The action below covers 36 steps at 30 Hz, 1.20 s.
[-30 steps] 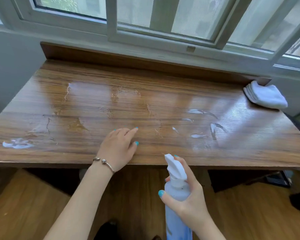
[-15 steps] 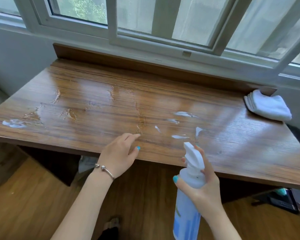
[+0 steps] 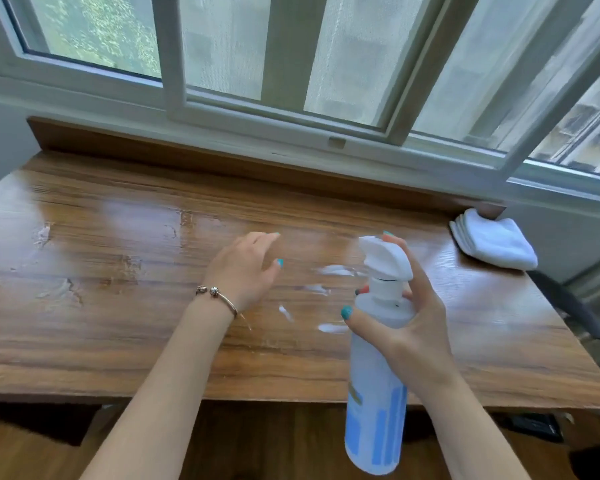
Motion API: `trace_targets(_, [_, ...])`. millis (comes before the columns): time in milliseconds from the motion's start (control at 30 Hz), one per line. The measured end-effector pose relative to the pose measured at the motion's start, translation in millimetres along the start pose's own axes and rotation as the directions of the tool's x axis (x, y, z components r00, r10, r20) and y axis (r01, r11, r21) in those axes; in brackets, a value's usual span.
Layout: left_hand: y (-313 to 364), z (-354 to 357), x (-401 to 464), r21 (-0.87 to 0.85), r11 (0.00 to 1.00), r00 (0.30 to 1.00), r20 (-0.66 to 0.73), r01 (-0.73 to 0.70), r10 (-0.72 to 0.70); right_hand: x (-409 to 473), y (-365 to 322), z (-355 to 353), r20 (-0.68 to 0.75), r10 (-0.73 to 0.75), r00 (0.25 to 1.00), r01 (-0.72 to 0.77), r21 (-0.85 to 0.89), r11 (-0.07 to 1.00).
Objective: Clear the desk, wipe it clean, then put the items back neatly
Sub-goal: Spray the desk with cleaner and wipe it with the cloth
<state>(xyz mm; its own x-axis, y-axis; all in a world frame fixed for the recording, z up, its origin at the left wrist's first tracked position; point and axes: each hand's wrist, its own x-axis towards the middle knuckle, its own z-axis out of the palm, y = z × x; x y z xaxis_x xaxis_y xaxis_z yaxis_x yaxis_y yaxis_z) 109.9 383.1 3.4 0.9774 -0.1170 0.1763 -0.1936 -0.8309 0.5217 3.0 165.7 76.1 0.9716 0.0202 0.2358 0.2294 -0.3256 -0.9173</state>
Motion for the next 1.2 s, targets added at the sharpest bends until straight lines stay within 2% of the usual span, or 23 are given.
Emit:
trace_targets(133, [-8.8,-1.2,37.6,-0.097,0.993,0.996,0.059,0.068,-0.063,32.3,-4.7,8.1,-0.002,0.037,0.999,-0.037,0.018,0.999])
trace_targets(367, [-24.3,10.0,74.4,-0.194,0.972,0.99,0.065,0.134,-0.124,63.6,-0.9,14.0,-0.025,0.054,0.998,-0.053,0.013,0.998])
trace_targets(500, [-27.1,9.2,81.4,-0.193,0.97,0.988,0.057,0.149,-0.141,52.6,12.3,9.7,-0.037,0.096,0.995,-0.094,0.056,0.994])
trace_targets(633, [-24.9,10.8,75.6,-0.162,0.975,0.987,0.066,0.154,-0.145,25.2,28.2,0.2,-0.058,0.144,0.988,-0.144,-0.001,0.99])
trace_targets(867, [-1.5,24.5,41.4,-0.101,0.982,0.986,0.075,0.158,-0.151,-27.4,55.6,-18.6,0.026,0.19,0.981,-0.189,-0.057,0.98])
trace_targets(1067, [30.9,46.1,-3.8,-0.095,0.977,0.979,0.082,0.193,-0.185,-73.4,74.5,-42.5,0.271,0.243,0.932,-0.23,-0.079,0.97])
trace_targets(1200, [56.4,58.5,-34.3,-0.085,0.973,0.976,0.061,0.214,-0.209,-103.6,87.3,-61.5,0.272,0.233,0.934,-0.219,-0.08,0.972])
